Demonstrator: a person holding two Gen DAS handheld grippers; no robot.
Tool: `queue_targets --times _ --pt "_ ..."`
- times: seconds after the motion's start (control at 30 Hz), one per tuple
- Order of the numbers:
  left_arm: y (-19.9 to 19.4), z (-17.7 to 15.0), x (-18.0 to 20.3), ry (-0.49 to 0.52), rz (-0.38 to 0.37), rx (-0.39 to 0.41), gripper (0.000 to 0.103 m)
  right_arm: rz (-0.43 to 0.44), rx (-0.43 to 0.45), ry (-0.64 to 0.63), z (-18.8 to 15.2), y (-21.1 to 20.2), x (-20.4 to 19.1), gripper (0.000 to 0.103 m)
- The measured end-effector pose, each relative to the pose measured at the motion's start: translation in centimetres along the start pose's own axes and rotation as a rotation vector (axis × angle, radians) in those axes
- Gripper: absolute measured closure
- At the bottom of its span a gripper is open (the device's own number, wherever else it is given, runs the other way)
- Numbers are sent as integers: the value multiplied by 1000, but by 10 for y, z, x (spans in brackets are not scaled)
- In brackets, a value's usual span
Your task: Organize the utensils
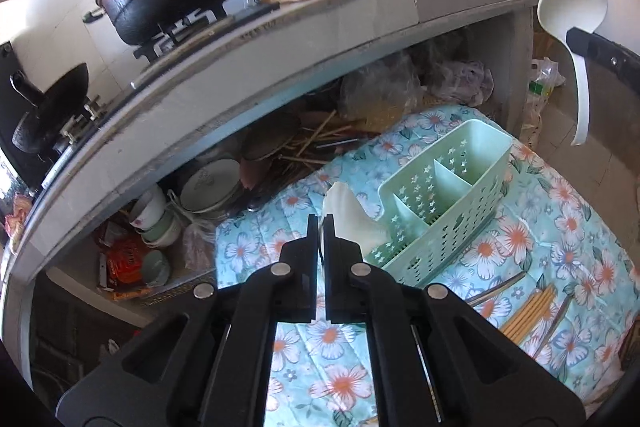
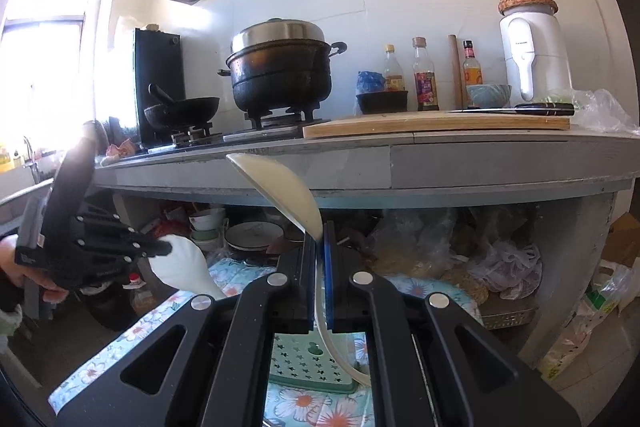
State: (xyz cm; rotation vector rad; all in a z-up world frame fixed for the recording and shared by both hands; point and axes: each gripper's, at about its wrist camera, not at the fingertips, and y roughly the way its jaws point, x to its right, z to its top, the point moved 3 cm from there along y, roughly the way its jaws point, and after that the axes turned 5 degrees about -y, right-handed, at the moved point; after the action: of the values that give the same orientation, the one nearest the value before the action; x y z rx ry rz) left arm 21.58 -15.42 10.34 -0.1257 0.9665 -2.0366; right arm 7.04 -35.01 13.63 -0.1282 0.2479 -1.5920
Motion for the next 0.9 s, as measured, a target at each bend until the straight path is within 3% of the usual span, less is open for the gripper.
queue_targets --times 0.17,0.3,0.43,0.67,0.9 --pt "27 -6 -7 -109 -71 -29 95 122 -6 152 8 31 19 99" --pt "32 -12 -15 -214 -148 -5 70 221 9 276 15 54 30 99" --pt "32 -17 -20 -258 -158 33 59 271 18 333 20 80 33 99" --pt "32 -27 -27 -305 -164 58 41 256 -52 314 -13 130 25 99" --pt "27 -48 -40 -376 -197 66 32 169 -153 250 -61 134 25 96"
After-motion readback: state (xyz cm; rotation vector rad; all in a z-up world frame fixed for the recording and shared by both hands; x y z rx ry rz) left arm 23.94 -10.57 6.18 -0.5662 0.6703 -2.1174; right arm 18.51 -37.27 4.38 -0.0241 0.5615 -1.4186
